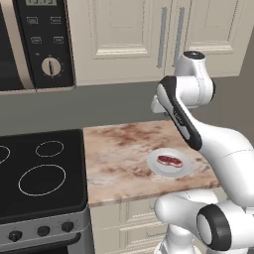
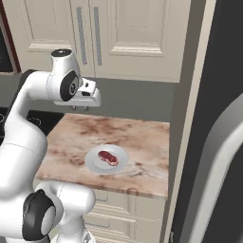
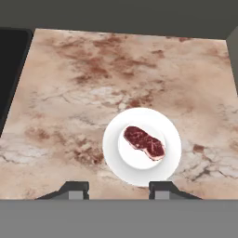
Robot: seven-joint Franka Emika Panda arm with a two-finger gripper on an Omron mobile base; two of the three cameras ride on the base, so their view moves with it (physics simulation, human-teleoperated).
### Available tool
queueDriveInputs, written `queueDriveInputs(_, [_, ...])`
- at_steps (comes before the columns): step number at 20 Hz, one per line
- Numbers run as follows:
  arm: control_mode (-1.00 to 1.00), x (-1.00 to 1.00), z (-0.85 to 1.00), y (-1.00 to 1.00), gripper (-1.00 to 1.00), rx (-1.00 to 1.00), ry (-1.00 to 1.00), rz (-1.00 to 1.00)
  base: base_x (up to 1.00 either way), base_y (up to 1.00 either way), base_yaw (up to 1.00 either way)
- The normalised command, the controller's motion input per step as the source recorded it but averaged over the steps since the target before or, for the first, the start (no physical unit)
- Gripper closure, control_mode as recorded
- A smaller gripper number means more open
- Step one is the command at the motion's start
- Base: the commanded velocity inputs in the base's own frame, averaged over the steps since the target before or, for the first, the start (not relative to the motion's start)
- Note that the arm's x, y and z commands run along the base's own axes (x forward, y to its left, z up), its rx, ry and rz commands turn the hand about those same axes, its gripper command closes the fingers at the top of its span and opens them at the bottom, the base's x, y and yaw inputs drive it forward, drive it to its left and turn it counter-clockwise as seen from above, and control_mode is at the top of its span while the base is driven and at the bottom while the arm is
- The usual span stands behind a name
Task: Place the steak on the counter behind the older steak on the same shelf of the fridge to maintain FIFO order. Close the fridge door when finished.
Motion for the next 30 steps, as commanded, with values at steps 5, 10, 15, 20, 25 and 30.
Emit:
queueDriveInputs(5, [-1.00,-0.15,-0.06,0.00,-1.00,0.00,0.00,0.00,0.00,0.00,0.00])
queueDriveInputs(10, [-1.00,-0.15,-0.57,-0.12,-1.00,0.00,0.00,0.00,0.00,0.00,0.00])
queueDriveInputs(15, [-1.00,-0.49,-0.67,-0.67,-1.00,0.02,-0.11,0.02,0.00,0.00,0.00])
queueDriveInputs(20, [-1.00,-0.04,-0.82,-0.33,-1.00,-0.03,0.03,0.13,0.00,0.00,0.00])
queueDriveInputs(25, [-1.00,0.04,-0.60,0.20,-1.00,-0.08,0.05,0.26,0.00,0.00,0.00])
queueDriveInputs(30, [-1.00,0.18,-0.34,0.09,-1.00,-0.05,0.04,0.27,0.00,0.00,0.00])
